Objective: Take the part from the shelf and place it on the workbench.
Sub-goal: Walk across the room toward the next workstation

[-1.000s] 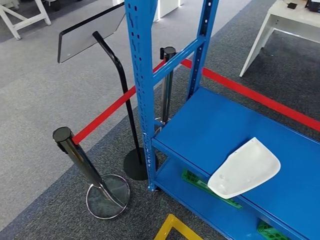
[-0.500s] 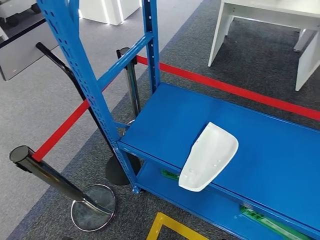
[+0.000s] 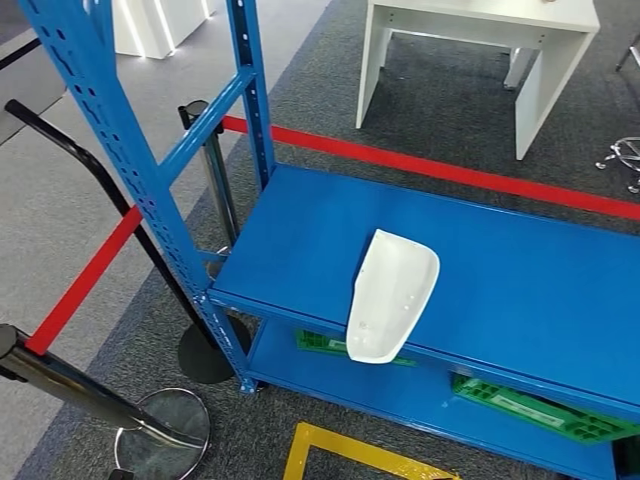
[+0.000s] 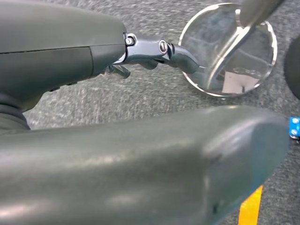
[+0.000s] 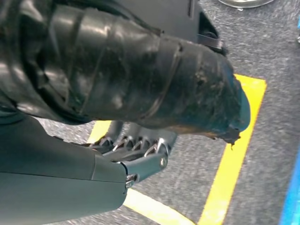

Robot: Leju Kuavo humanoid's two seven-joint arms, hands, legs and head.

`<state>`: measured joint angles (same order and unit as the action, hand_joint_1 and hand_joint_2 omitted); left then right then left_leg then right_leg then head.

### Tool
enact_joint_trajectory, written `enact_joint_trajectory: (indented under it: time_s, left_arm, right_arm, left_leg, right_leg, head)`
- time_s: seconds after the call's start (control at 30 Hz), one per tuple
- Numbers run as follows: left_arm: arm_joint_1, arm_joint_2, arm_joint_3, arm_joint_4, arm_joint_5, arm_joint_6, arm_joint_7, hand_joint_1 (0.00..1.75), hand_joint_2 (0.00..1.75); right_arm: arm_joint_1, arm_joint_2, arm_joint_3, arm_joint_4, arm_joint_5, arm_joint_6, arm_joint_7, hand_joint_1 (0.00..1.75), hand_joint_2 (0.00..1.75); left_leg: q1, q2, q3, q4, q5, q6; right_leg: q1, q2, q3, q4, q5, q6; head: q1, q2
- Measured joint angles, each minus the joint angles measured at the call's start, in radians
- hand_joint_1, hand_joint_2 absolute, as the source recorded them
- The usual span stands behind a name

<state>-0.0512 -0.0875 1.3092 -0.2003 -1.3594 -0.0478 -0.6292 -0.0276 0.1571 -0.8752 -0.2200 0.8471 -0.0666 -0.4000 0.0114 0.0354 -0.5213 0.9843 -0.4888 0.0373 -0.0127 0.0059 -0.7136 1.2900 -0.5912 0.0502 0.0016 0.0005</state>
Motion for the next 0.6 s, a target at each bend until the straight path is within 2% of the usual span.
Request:
enact_joint_trajectory:
  time_s: [0.03, 0.07, 0.1, 0.13, 0.17, 0.2, 0.23, 0.27, 0.3, 0.37, 0.4, 0.43, 0.47, 0.5, 0.53, 0.6]
  left_arm:
    - [-0.002, 0.001, 0.000, 0.000, -0.001, -0.001, 0.000, 0.00, 0.00]
    - [-0.003, 0.001, 0.000, 0.000, -0.003, -0.002, 0.000, 0.00, 0.00]
    - [-0.005, 0.003, 0.000, 0.000, -0.004, -0.004, 0.000, 0.00, 0.00]
    - [-0.005, 0.005, 0.000, 0.000, -0.006, -0.007, 0.000, 0.00, 0.00]
    - [-0.006, 0.007, 0.000, 0.000, -0.007, -0.009, 0.000, 0.00, 0.00]
    - [-0.007, 0.009, 0.000, 0.000, -0.009, -0.011, 0.000, 0.00, 0.00]
    - [-0.007, 0.010, 0.000, 0.000, -0.011, -0.012, 0.000, 0.00, 0.00]
    - [-0.008, 0.010, 0.000, 0.000, -0.012, -0.012, 0.000, 0.00, 0.00]
    - [-0.008, 0.010, 0.000, 0.000, -0.013, -0.012, 0.000, 0.00, 0.00]
    - [-0.008, 0.010, 0.000, 0.000, -0.015, -0.012, 0.001, 0.00, 0.00]
    - [-0.008, 0.010, 0.000, 0.000, -0.016, -0.012, 0.002, 0.00, 0.00]
    - [-0.006, 0.010, 0.000, 0.000, -0.016, -0.013, 0.003, 0.00, 0.00]
    - [-0.005, 0.010, 0.000, 0.000, -0.017, -0.013, 0.004, 0.00, 0.00]
    - [-0.004, 0.010, 0.000, 0.000, -0.017, -0.014, 0.004, 0.00, 0.00]
    - [-0.004, 0.010, 0.000, 0.000, -0.017, -0.014, 0.004, 0.00, 0.00]
    - [-0.006, 0.010, 0.000, 0.000, -0.017, -0.015, 0.004, 0.00, 0.00]
  right_arm:
    - [0.003, -0.009, 0.002, 0.001, -0.002, 0.010, 0.000, 1.54, 0.00]
    - [0.005, -0.024, 0.003, 0.001, -0.005, 0.027, 0.000, 1.31, 0.00]
    - [0.007, -0.042, 0.004, 0.002, -0.010, 0.047, -0.001, 1.00, 0.00]
    - [0.008, -0.060, 0.004, 0.002, -0.014, 0.065, -0.002, 0.71, 0.00]
    - [0.008, -0.077, 0.005, 0.002, -0.015, 0.079, -0.001, 0.64, 0.00]
    - [0.009, -0.090, 0.004, 0.002, -0.017, 0.085, 0.000, 0.87, 0.00]
    - [0.010, -0.101, 0.004, 0.002, -0.017, 0.088, 0.003, 1.20, 0.00]
    - [0.012, -0.110, 0.003, 0.002, -0.017, 0.089, 0.008, 1.30, 0.00]
    - [0.013, -0.116, 0.003, 0.002, -0.017, 0.088, 0.012, 1.02, 0.00]
    - [0.012, -0.122, 0.002, 0.002, -0.014, 0.088, 0.025, 0.19, 0.00]
    - [0.012, -0.123, 0.002, 0.002, -0.012, 0.086, 0.030, 0.00, 0.00]
    - [0.011, -0.123, 0.002, 0.002, -0.010, 0.083, 0.035, 0.00, 0.00]
    - [0.012, -0.123, 0.002, 0.002, -0.009, 0.077, 0.038, 0.00, 0.00]
    - [0.013, -0.123, 0.002, 0.002, -0.007, 0.071, 0.040, 0.00, 0.00]
    - [0.014, -0.123, 0.002, 0.002, -0.007, 0.065, 0.041, 0.00, 0.00]
    - [0.015, -0.124, 0.002, 0.002, -0.008, 0.059, 0.041, 0.00, 0.00]
  left_leg:
    - [0.000, 0.012, 0.000, 0.001, -0.001, -0.001]
    - [0.000, 0.022, 0.002, 0.002, -0.002, -0.004]
    - [-0.001, 0.032, 0.003, 0.004, -0.005, -0.007]
    - [-0.004, 0.040, 0.004, 0.008, -0.008, -0.013]
    - [-0.007, 0.047, 0.005, 0.011, -0.011, -0.019]
    - [-0.009, 0.055, 0.005, 0.013, -0.012, -0.024]
    - [-0.009, 0.062, 0.006, 0.015, -0.013, -0.029]
    - [-0.007, 0.067, 0.007, 0.016, -0.015, -0.034]
    - [-0.004, 0.061, 0.005, 0.023, -0.024, -0.039]
    - [0.002, 0.021, -0.020, 0.090, -0.073, -0.047]
    - [0.002, -0.003, -0.047, 0.155, -0.108, -0.049]
    - [0.002, -0.018, -0.080, 0.227, -0.141, -0.048]
    - [0.001, -0.026, -0.107, 0.286, -0.159, -0.047]
    - [0.000, -0.028, -0.121, 0.313, -0.158, -0.044]
    - [-0.001, -0.030, -0.118, 0.299, -0.136, -0.040]
    - [-0.003, -0.035, -0.066, 0.175, -0.059, -0.030]
  right_leg:
    - [-0.002, -0.005, 0.018, -0.027, 0.020, 0.003]
    - [-0.004, -0.017, 0.056, -0.091, 0.052, 0.005]
    - [-0.005, -0.041, 0.098, -0.167, 0.076, 0.006]
    - [-0.005, -0.061, 0.136, -0.231, 0.095, 0.003]
    - [-0.004, -0.075, 0.159, -0.271, 0.103, -0.003]
    - [-0.001, -0.079, 0.166, -0.284, 0.102, -0.010]
    - [0.001, -0.068, 0.163, -0.284, 0.106, -0.018]
    - [0.002, -0.057, 0.161, -0.285, 0.108, -0.025]
    - [0.001, -0.048, 0.160, -0.287, 0.111, -0.031]
    - [0.000, -0.028, 0.163, -0.291, 0.118, -0.044]
    - [0.001, -0.018, 0.161, -0.291, 0.120, -0.048]
    - [0.003, -0.006, 0.159, -0.291, 0.121, -0.051]
    - [0.005, 0.007, 0.158, -0.291, 0.122, -0.052]
    - [0.007, 0.018, 0.157, -0.290, 0.123, -0.053]
    - [0.009, 0.028, 0.157, -0.289, 0.123, -0.054]
    - [0.010, 0.042, 0.159, -0.288, 0.123, -0.054]
  head:
    - [0.000, 0.000]
    - [0.000, 0.000]
    - [0.001, 0.000]
    - [0.001, 0.000]
    - [0.000, 0.000]
    - [-0.001, 0.000]
    - [-0.002, 0.000]
    - [-0.002, 0.000]
    - [-0.003, 0.000]
    - [-0.008, 0.000]
    - [-0.011, 0.000]
    - [-0.012, 0.000]
    - [-0.013, 0.000]
    - [-0.014, 0.000]
    - [-0.014, 0.000]
    - [-0.014, 0.000]
